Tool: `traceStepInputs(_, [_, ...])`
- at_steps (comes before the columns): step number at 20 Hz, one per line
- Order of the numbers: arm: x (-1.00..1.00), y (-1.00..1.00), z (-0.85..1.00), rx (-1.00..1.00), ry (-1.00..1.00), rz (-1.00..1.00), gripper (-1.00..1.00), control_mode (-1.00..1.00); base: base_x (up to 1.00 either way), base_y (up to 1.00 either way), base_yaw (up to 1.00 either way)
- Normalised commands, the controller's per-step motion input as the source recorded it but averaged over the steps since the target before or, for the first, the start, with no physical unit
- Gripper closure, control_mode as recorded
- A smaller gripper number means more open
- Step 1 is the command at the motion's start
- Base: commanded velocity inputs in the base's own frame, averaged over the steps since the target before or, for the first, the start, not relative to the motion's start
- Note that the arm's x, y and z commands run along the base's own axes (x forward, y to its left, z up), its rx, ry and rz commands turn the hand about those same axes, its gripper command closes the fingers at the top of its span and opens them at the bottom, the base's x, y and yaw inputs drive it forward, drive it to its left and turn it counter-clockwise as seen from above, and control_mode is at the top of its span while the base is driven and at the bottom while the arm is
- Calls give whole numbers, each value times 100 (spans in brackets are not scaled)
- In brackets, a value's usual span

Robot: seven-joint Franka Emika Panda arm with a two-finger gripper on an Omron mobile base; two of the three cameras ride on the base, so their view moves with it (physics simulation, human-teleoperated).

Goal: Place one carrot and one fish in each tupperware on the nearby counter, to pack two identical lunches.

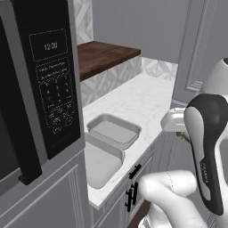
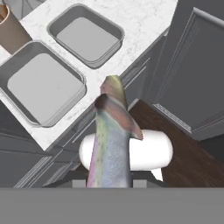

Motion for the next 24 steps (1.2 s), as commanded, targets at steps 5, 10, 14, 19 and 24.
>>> traceStepInputs(5, [0, 0, 0, 0, 0, 0, 100, 100, 1, 0, 0])
traceStepInputs(10, [57, 2, -5, 0, 0, 4, 100, -100, 9, 0, 0])
traceStepInputs(14, [100, 34, -29, 0, 2, 14, 100, -100, 0, 0, 0])
traceStepInputs(19, [100, 23, -56, 0, 15, 22, 100, -100, 0, 0, 0])
traceStepInputs(24, [100, 24, -76, -5, 45, 20, 100, -100, 0, 0, 0])
